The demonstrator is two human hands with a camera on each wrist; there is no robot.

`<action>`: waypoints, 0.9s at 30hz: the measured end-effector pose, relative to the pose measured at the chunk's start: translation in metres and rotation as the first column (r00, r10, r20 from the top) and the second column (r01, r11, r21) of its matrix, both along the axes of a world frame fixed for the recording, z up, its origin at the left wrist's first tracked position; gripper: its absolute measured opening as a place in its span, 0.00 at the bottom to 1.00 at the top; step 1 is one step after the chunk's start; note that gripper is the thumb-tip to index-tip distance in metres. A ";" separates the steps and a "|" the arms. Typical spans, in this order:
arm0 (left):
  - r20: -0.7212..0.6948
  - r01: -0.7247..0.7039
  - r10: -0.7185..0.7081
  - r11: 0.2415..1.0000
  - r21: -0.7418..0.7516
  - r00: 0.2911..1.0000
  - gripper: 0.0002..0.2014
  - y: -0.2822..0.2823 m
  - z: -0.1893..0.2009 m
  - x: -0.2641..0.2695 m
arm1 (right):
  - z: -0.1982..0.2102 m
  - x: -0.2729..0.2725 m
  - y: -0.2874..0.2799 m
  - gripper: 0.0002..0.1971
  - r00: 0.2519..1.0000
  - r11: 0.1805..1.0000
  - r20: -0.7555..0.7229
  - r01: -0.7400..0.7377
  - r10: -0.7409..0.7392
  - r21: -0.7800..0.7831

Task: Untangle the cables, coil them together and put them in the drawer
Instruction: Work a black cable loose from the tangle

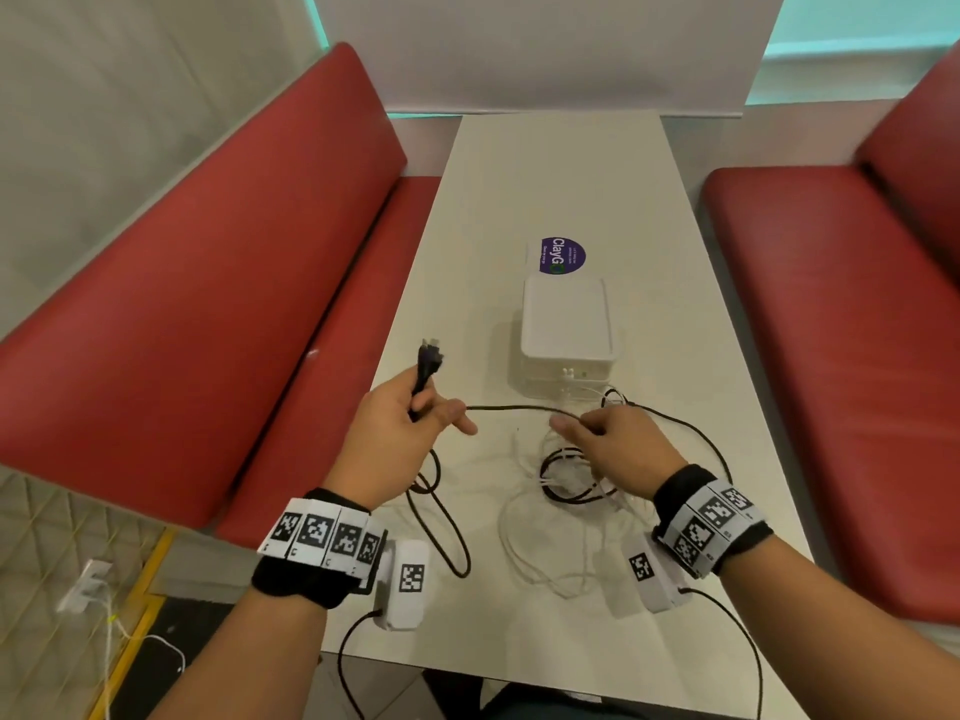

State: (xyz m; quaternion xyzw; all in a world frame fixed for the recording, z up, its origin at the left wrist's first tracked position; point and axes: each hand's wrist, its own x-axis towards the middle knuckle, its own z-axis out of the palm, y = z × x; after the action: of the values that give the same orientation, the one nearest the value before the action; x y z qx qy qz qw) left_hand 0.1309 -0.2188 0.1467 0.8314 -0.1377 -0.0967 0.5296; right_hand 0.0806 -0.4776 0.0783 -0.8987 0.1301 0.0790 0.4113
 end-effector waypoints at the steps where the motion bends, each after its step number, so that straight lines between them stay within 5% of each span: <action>1: -0.001 0.041 -0.041 0.991 0.126 0.999 0.20 0.007 -0.003 0.005 | 0.004 -0.001 0.001 0.31 0.994 0.991 0.081 0.065 -0.075 0.114; 4: -0.037 0.091 -0.083 0.899 0.428 0.996 0.15 0.020 -0.021 0.014 | 0.013 -0.004 0.000 0.27 0.962 0.957 0.247 0.046 -0.120 0.287; 9: -0.073 0.047 -0.008 0.826 0.562 0.997 0.01 0.021 -0.044 0.019 | 0.006 -0.005 0.010 0.13 0.945 0.898 0.291 0.007 -0.150 0.439; 12: -0.066 0.052 -0.013 0.770 0.636 0.998 0.07 0.019 -0.051 0.018 | 0.006 -0.009 0.015 0.07 0.914 0.993 0.394 0.059 -0.095 0.102; 14: -0.045 0.049 -0.025 0.745 0.665 0.999 0.11 0.017 -0.052 0.016 | 0.005 -0.010 0.017 0.03 0.885 0.985 0.465 0.085 -0.006 -0.148; 17: -0.040 0.049 -0.030 0.741 0.669 0.999 0.17 0.011 -0.051 0.014 | 0.009 -0.005 0.018 0.04 0.865 0.971 0.502 0.125 -0.007 -0.202; 21: 0.103 0.036 -0.128 0.781 0.624 0.986 0.20 0.003 -0.048 0.010 | 0.024 -0.004 0.023 0.08 0.954 0.990 0.287 0.051 -0.088 0.133; 24: 0.172 0.119 -0.242 0.843 0.525 0.955 0.18 -0.012 -0.035 0.000 | 0.024 -0.007 0.034 0.08 0.982 0.991 0.175 -0.084 0.065 0.103; 27: 0.087 0.274 -0.359 0.829 0.487 0.929 0.09 -0.029 -0.031 -0.008 | 0.022 -0.010 0.046 0.07 0.965 0.964 0.163 -0.229 0.207 0.133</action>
State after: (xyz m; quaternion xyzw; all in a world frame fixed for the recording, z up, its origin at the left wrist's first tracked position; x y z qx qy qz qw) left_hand 0.1227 -0.2481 0.1160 0.9047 -0.2926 -0.1402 0.2762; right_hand 0.0702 -0.4315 0.1001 -0.8773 -0.0071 0.0667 0.4753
